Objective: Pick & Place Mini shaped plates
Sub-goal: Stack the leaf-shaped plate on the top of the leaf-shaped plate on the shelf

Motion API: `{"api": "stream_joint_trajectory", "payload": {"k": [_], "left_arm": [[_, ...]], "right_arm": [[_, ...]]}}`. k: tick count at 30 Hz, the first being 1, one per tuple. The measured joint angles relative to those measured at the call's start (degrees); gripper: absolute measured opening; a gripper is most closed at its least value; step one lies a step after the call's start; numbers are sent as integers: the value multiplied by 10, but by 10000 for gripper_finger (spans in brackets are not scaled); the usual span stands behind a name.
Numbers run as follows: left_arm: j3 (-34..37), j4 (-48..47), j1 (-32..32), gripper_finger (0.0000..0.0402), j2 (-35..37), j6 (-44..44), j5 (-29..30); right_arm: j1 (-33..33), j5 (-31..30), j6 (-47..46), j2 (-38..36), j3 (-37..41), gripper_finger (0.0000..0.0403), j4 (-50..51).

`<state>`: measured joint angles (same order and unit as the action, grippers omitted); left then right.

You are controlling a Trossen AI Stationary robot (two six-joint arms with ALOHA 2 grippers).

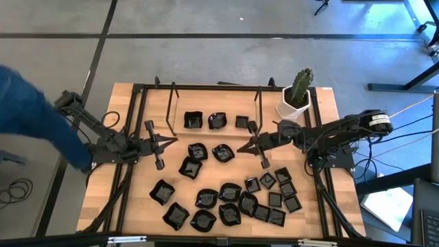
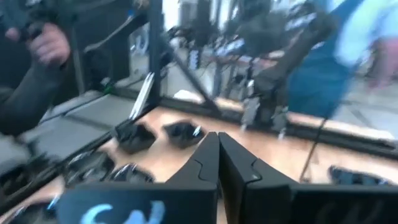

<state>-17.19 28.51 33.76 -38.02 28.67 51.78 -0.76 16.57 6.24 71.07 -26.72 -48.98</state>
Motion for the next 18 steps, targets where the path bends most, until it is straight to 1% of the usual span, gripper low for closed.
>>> {"api": "stream_joint_trajectory", "payload": {"k": [2, 9, 13, 18], "left_arm": [[0, 0, -3, 3, 0, 0, 0], [0, -18, -10, 3, 0, -3, 0], [0, -25, -10, 3, 0, -4, 0], [0, -29, -8, 3, 0, -4, 0]], "right_arm": [[-8, -6, 5, -3, 0, 2, -12], [-15, -6, 20, -6, 0, 2, -5], [-15, -36, 27, -6, 0, 2, -9], [-14, -34, 32, -7, 11, 2, -28]]}}
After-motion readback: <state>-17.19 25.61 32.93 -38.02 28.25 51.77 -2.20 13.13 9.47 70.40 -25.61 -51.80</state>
